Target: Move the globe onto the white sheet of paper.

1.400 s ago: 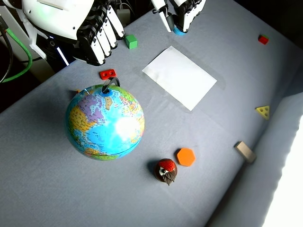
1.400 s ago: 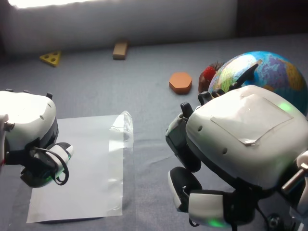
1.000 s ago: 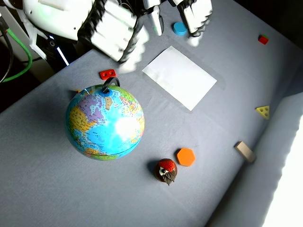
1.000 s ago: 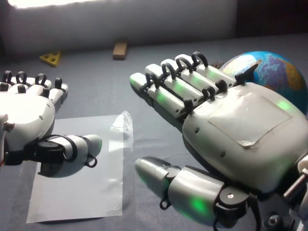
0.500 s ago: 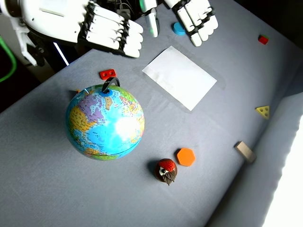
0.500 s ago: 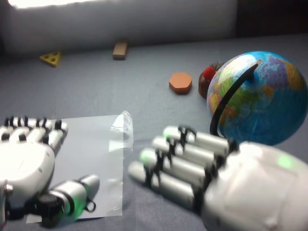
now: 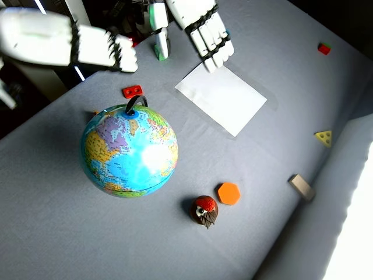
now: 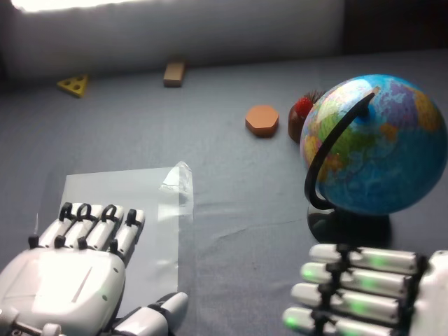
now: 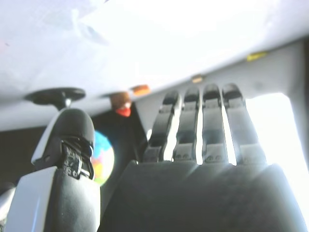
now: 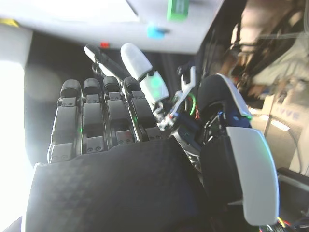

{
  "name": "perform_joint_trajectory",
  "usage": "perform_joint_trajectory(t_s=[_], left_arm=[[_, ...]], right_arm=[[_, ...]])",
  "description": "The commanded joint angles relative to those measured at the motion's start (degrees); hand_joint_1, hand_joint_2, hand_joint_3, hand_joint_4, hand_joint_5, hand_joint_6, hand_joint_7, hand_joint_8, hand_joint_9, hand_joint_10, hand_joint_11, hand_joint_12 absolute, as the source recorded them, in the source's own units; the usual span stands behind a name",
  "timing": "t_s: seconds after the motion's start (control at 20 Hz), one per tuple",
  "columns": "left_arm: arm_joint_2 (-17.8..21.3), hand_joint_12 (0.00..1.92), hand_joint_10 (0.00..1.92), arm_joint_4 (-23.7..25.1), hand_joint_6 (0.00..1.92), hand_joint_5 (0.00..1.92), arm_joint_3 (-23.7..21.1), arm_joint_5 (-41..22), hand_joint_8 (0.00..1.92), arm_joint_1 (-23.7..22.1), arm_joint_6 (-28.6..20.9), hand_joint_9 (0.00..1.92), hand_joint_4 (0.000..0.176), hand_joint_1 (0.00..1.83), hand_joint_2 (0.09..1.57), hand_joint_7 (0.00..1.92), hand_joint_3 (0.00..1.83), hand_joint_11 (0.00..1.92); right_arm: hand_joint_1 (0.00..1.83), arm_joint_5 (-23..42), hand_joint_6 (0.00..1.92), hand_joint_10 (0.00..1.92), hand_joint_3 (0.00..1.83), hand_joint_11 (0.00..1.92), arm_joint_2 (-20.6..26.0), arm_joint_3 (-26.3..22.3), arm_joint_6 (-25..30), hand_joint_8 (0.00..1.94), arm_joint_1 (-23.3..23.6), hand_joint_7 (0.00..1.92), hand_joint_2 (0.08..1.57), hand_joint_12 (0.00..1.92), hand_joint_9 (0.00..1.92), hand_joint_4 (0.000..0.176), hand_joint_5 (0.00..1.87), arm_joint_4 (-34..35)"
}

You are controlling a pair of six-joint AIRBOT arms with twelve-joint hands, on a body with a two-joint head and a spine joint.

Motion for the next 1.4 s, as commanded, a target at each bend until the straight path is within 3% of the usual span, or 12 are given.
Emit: perform_joint_trajectory(t_s=[0.0, 0.15, 0.25, 0.5, 0.7, 0.8, 1.0, 1.35], left_arm=[[-0.2, 0.00, 0.00, 4.1, 0.00, 0.00, 0.4, -4.9, 0.00, 0.3, -1.1, 0.00, 0.000, 0.00, 1.20, 0.00, 0.02, 0.00], [0.0, 0.00, 0.00, 5.4, 0.00, 0.00, 1.8, -4.9, 0.00, 3.3, -3.8, 0.00, 0.000, 0.00, 1.20, 0.00, 0.02, 0.00], [-0.1, 0.00, 0.00, 8.0, 0.00, 0.00, 3.2, -4.7, 0.00, 6.6, -8.9, 0.00, 0.000, 0.00, 1.20, 0.00, 0.02, 0.00], [0.7, 0.00, 0.00, 13.2, 0.00, 0.00, 5.7, -0.2, 0.00, 9.5, -11.9, 0.00, 0.000, 0.00, 1.20, 0.00, 0.01, 0.00], [0.2, 0.00, 0.00, 13.7, 0.00, 0.00, 7.1, 0.1, 0.00, 11.1, -14.4, 0.00, 0.000, 0.00, 1.21, 0.00, 0.01, 0.00], [0.0, 0.00, 0.00, 13.9, 0.00, 0.00, 7.7, 0.1, 0.00, 11.9, -15.8, 0.00, 0.000, 0.00, 1.20, 0.00, 0.01, 0.00], [-0.1, 0.00, 0.00, 14.2, 0.00, 0.00, 8.4, 0.7, 0.00, 13.3, -17.0, 0.00, 0.000, 0.00, 1.21, 0.00, 0.01, 0.00], [-1.1, 0.00, 0.00, 16.2, 0.00, 0.00, 10.1, 2.7, 0.00, 14.4, -18.3, 0.00, 0.000, 0.00, 1.20, 0.00, 0.01, 0.00]], right_arm=[[0.00, 8.3, 0.00, 0.01, 0.02, 0.00, 0.4, 0.6, 2.3, 0.00, -0.3, 0.00, 1.25, 0.00, 0.02, 0.000, 0.00, -2.0], [0.00, 11.2, 0.00, 0.01, 0.02, 0.00, 2.0, 5.0, 13.0, 0.00, -4.5, 0.00, 1.24, 0.00, 0.02, 0.000, 0.00, -9.9], [0.00, 14.7, 0.00, 0.01, 0.02, 0.00, 2.1, 9.2, 19.9, 0.01, -7.3, 0.02, 1.24, 0.00, 0.04, 0.000, 0.00, -16.0], [0.00, 16.8, 0.00, 0.01, 0.02, 0.00, -0.7, 16.6, 17.5, 0.00, -11.4, 0.00, 1.25, 0.00, 0.04, 0.000, 0.00, -17.9], [0.00, 19.6, 0.00, 0.01, 0.01, 0.00, -3.5, 21.8, 16.4, 0.00, -13.5, 0.00, 1.25, 0.00, 0.03, 0.000, 0.00, -20.0], [0.00, 19.7, 0.00, 0.01, 0.01, 0.00, -4.4, 24.6, 17.6, 0.00, -12.5, 0.00, 1.24, 0.00, 0.03, 0.000, 0.00, -23.3], [0.00, 19.2, 0.00, 0.01, 0.01, 0.01, -7.5, 32.2, 27.5, 0.00, -9.0, 0.01, 1.24, 0.00, 0.04, 0.000, 0.00, -28.6], [0.00, 9.3, 0.00, 0.01, 0.00, 0.02, -12.4, 40.2, 33.9, 0.00, 0.1, 0.01, 1.23, 0.01, 0.05, 0.000, 0.00, -32.4]])
